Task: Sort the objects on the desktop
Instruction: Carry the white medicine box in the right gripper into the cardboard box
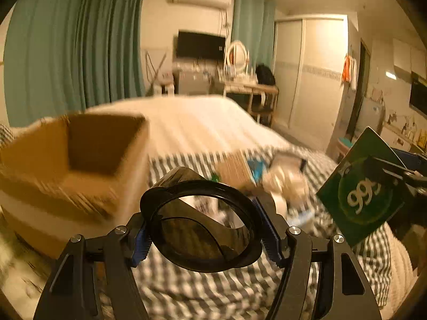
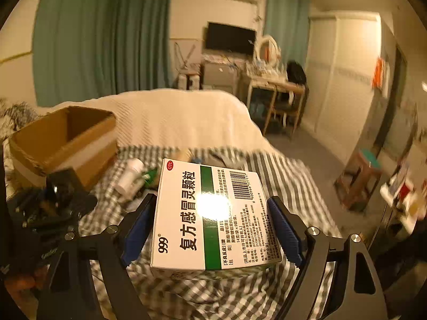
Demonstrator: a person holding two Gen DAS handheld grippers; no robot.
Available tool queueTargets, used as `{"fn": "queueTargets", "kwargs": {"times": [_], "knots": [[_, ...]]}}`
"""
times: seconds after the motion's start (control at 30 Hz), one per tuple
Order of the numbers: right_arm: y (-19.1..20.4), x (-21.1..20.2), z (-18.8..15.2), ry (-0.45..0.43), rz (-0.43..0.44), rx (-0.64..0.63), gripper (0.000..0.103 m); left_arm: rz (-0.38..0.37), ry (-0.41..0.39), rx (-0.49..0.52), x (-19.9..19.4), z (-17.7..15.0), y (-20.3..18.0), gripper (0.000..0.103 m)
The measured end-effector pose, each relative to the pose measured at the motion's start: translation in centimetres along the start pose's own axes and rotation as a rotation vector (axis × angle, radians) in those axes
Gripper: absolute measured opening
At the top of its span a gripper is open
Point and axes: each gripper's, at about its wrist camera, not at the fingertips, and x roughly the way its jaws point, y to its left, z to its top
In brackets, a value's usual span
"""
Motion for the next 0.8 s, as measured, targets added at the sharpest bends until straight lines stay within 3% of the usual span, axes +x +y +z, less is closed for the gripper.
{"fn": "queueTargets", "kwargs": {"times": [0.17,0.33,0.63,0.8], "knots": [[4.2,-2.7,4.5,-0.085,0.093,-0.07,0.082,0.054,-0.075,-0.019,-2.1,3.7,4.0,0.07],[8.7,-2.7,8.4,-0.129,0.243,-0.091,0.082,0.101,-0.104,-0.129,-3.3,6.6,10.1,0.07],[17.1,4.7,11.7,-0.098,0.418,-0.139,0.082,0.276,-0.126,-0.257,-2.5,8.2,19.4,0.07],[19.8,9.4,10.8,-0.046,0.482,-0.113,0.082,0.285,-0.084,-0.276,-0.8,7.0,21.1,0.07]]}}
